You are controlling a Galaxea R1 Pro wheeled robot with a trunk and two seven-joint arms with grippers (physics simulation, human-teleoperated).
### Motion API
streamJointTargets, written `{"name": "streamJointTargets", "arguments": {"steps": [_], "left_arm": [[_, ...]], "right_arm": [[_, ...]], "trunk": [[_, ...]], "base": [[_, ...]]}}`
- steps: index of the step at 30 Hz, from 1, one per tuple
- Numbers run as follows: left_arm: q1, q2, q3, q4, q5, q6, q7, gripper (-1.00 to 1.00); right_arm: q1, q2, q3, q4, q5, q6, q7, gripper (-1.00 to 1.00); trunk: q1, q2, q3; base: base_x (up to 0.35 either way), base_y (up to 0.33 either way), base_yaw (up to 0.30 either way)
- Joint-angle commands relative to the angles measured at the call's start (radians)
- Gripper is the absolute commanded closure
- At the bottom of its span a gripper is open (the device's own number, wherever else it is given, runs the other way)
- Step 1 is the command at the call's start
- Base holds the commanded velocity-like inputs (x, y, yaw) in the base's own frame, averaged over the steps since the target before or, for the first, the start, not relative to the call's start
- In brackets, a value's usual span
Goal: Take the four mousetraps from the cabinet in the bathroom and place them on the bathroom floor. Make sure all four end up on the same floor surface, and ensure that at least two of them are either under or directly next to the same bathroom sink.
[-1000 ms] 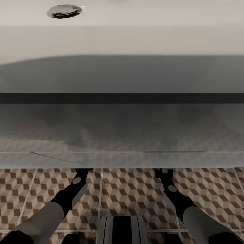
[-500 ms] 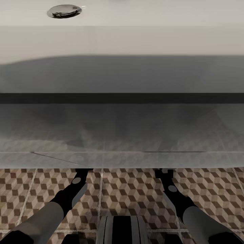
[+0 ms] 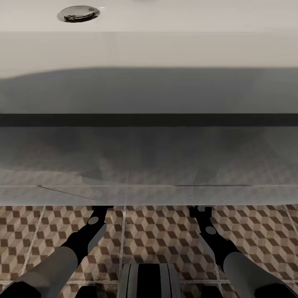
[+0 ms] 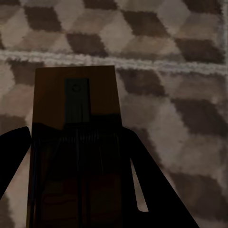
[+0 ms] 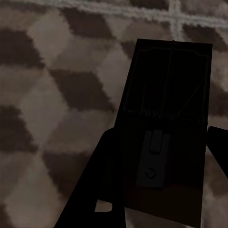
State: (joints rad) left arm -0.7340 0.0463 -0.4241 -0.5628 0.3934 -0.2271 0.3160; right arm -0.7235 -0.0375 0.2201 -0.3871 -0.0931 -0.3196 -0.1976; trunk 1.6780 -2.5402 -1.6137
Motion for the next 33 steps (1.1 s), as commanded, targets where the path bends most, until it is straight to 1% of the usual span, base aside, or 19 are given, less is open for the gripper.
{"name": "streamJointTargets", "arguments": {"steps": [1,33], "left_arm": [[-0.001,0.001,-0.009,0.0,0.008,-0.004,0.008,1.0],[-0.001,0.0,-0.013,0.0,0.011,-0.003,0.008,1.0]], "right_arm": [[-0.001,-0.001,0.008,0.0,-0.01,-0.004,-0.005,1.0],[-0.001,-0.001,0.007,-0.007,-0.012,-0.007,-0.005,1.0]], "trunk": [[0.0,0.0,-0.001],[0.0,0.0,-0.001]], "base": [[0.0,0.0,0.0],[0.0,0.0,0.0]]}}
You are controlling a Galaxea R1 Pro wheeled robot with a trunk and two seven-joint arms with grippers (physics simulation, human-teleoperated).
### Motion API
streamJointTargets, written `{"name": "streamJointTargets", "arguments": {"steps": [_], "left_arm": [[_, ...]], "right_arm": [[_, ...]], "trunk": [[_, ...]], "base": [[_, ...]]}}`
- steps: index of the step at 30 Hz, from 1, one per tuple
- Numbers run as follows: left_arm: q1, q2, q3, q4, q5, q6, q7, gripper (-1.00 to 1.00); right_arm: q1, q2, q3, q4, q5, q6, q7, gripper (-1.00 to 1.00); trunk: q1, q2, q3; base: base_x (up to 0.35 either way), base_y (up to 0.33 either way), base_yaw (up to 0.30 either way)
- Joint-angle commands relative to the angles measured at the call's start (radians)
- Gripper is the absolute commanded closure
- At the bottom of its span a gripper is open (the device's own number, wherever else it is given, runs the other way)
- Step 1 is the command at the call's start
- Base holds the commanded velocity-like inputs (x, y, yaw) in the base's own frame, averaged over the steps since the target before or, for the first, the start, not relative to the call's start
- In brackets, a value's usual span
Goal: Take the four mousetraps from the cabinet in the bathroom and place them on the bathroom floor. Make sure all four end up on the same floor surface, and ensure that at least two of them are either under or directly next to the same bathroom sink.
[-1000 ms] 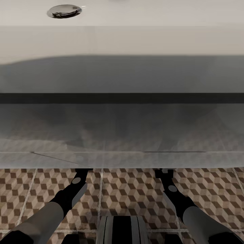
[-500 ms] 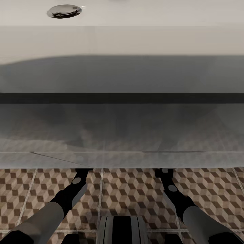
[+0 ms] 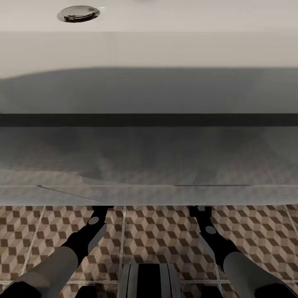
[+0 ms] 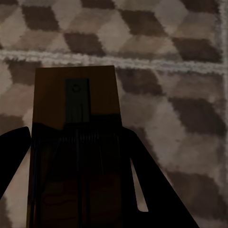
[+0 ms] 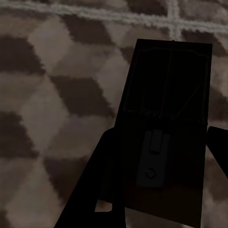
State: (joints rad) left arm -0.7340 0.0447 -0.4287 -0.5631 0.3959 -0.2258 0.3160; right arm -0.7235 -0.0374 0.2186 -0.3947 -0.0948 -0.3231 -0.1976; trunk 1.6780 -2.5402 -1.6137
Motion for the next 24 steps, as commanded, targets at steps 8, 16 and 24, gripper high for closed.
{"name": "streamJointTargets", "arguments": {"steps": [8,16,24], "left_arm": [[-0.001,0.001,-0.009,-0.002,0.009,-0.005,0.01,1.0],[-0.001,0.0,-0.009,-0.006,0.009,-0.009,0.02,1.0],[-0.001,0.0,-0.007,-0.006,0.009,-0.009,0.02,1.0]], "right_arm": [[-0.001,-0.001,0.007,0.0,-0.011,-0.004,-0.005,1.0],[-0.001,-0.001,0.007,0.0,-0.011,-0.004,-0.005,1.0],[-0.001,-0.001,0.007,0.0,-0.01,-0.004,-0.005,1.0]], "trunk": [[0.0,0.0,-0.001],[0.0,0.0,-0.001],[0.0,0.0,-0.001]], "base": [[0.0,0.0,0.0],[0.0,0.0,0.0],[-0.055,0.0,0.0]]}}
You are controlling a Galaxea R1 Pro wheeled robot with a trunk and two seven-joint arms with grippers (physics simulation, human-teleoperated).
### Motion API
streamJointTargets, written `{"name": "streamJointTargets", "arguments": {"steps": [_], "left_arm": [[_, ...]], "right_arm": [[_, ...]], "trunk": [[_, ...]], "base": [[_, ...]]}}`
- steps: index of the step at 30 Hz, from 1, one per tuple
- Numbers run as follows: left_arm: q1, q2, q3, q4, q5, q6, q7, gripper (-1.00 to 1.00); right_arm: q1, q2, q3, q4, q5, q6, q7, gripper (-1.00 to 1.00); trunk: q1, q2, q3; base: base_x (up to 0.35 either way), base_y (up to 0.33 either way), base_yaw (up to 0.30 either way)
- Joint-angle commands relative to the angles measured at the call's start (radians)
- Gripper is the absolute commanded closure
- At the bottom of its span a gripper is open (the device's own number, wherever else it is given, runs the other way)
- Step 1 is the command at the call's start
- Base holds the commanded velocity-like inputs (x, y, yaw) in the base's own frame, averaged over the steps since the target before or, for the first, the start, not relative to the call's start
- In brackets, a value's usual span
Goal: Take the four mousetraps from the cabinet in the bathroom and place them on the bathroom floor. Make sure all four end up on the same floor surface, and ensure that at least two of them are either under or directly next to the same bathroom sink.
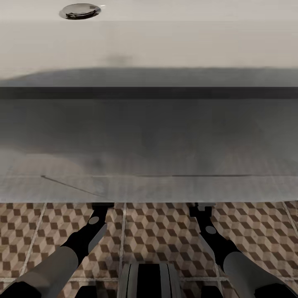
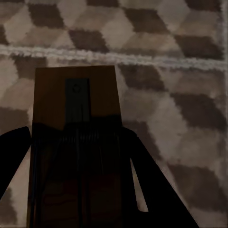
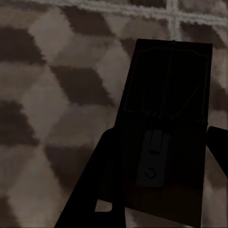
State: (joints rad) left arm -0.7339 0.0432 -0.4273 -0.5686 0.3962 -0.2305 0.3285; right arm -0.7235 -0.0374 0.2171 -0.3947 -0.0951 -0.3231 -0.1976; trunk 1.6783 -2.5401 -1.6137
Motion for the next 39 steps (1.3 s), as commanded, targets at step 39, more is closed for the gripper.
{"name": "streamJointTargets", "arguments": {"steps": [39], "left_arm": [[-0.001,0.003,-0.009,0.009,0.002,-0.005,0.011,1.0]], "right_arm": [[-0.001,-0.005,0.007,-0.077,-0.016,-0.002,-0.005,1.0]], "trunk": [[0.0,0.0,0.0]], "base": [[-0.008,0.0,0.0]]}}
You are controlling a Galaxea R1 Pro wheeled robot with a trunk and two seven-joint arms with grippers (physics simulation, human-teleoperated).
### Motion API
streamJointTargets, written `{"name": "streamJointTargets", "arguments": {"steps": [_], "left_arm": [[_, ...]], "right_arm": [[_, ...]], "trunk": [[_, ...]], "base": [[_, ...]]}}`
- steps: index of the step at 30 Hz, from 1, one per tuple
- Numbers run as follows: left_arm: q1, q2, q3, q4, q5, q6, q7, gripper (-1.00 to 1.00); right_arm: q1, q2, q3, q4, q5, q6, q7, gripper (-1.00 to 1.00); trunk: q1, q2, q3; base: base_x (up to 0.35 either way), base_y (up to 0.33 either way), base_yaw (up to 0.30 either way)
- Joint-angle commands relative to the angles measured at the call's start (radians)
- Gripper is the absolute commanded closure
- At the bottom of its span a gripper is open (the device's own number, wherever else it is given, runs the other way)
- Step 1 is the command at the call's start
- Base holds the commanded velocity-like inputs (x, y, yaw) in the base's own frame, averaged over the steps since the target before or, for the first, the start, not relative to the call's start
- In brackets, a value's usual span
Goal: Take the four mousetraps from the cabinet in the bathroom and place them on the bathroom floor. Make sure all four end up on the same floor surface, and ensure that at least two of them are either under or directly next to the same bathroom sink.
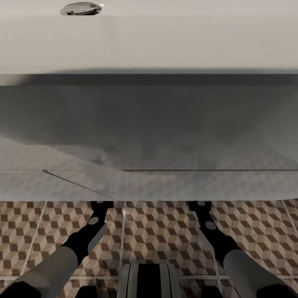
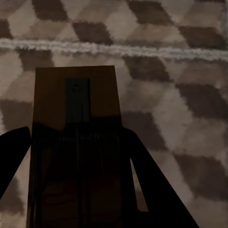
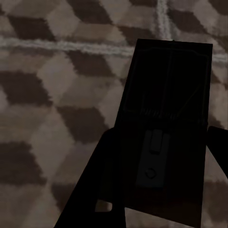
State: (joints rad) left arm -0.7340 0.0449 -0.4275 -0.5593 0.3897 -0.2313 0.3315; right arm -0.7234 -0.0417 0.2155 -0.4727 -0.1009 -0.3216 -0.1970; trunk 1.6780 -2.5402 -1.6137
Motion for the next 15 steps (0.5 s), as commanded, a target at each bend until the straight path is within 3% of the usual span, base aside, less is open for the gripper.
{"name": "streamJointTargets", "arguments": {"steps": [1,8,15], "left_arm": [[-0.001,0.001,-0.008,0.001,0.003,-0.005,0.008,1.0],[-0.001,0.003,0.0,0.012,-0.068,-0.006,0.02,1.0],[-0.001,0.003,-0.005,0.057,-0.082,-0.015,0.065,1.0]], "right_arm": [[-0.001,-0.001,0.008,0.0,-0.011,-0.004,-0.005,1.0],[-0.001,-0.001,0.008,0.001,-0.012,-0.004,-0.005,1.0],[-0.001,-0.001,0.008,0.004,-0.014,-0.004,-0.005,1.0]], "trunk": [[0.0,0.0,-0.001],[0.0,0.0,-0.001],[0.0,0.0,-0.001]], "base": [[0.0,0.0,0.0],[0.0,0.0,0.0],[0.0,0.0,0.0]]}}
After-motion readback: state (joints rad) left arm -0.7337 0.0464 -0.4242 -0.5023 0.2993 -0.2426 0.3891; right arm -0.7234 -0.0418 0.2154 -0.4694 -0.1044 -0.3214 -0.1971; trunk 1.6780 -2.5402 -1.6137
